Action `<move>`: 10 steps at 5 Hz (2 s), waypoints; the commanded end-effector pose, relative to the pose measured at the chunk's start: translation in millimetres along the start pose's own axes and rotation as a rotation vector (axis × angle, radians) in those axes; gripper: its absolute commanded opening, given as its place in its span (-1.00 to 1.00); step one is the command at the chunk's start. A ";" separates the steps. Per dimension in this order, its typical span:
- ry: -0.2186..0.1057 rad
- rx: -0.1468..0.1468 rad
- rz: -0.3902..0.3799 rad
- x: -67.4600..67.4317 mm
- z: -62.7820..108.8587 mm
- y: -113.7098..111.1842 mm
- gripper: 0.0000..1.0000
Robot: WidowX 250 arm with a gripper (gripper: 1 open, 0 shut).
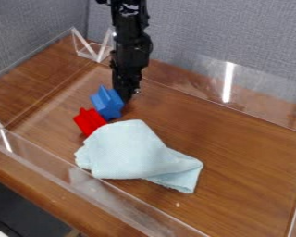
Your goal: Move the blue object to the left of cloth
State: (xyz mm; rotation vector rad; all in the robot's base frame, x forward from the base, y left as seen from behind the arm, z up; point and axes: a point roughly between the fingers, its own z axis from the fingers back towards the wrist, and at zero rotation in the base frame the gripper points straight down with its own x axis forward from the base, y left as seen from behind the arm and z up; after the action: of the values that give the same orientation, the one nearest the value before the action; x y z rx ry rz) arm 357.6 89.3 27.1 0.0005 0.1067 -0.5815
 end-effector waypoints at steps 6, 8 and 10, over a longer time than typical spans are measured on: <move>-0.089 0.084 0.040 -3.4 52.8 3.3 -1.00; -0.079 0.072 0.048 -5.5 39.7 10.7 1.00; -0.064 0.056 0.048 -5.8 25.3 13.8 -1.00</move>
State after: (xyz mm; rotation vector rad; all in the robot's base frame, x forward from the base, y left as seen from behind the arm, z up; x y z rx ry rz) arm 357.1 94.5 34.2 0.0119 0.0793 -0.5558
